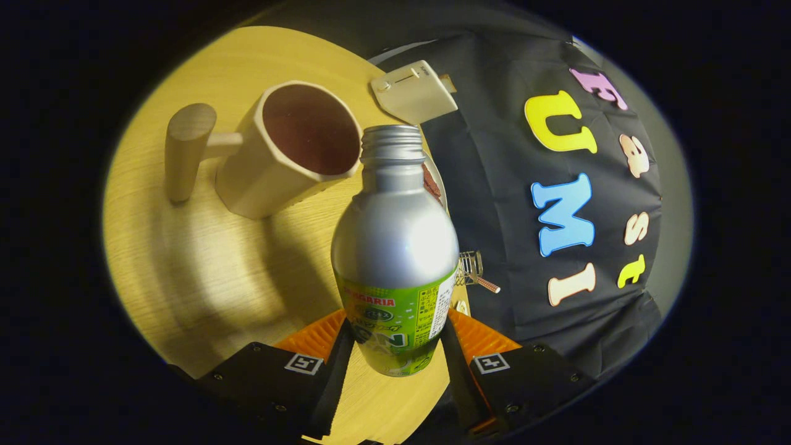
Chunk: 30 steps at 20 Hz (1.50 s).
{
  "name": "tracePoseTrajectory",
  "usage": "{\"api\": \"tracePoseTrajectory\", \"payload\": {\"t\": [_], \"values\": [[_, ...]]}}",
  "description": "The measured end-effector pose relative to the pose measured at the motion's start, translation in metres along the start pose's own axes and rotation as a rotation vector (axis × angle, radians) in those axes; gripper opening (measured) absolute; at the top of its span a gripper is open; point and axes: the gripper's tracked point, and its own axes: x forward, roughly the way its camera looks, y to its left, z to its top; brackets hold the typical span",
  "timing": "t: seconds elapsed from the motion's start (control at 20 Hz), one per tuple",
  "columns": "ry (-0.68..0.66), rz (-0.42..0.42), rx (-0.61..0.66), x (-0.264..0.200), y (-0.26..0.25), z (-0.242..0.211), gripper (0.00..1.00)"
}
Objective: Take the bottle from table, then pour the juice into the cup, finally place the bottle on the coaster
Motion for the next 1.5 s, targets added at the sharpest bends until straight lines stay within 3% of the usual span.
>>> {"api": "tracePoseTrajectory", "payload": {"t": [0.8,1.5], "values": [[0.081,-0.006,-0.234,-0.003,-0.014,0.007,0.74],[0.108,-0.031,-0.363,-0.009,-0.030,0.008,0.74]]}}
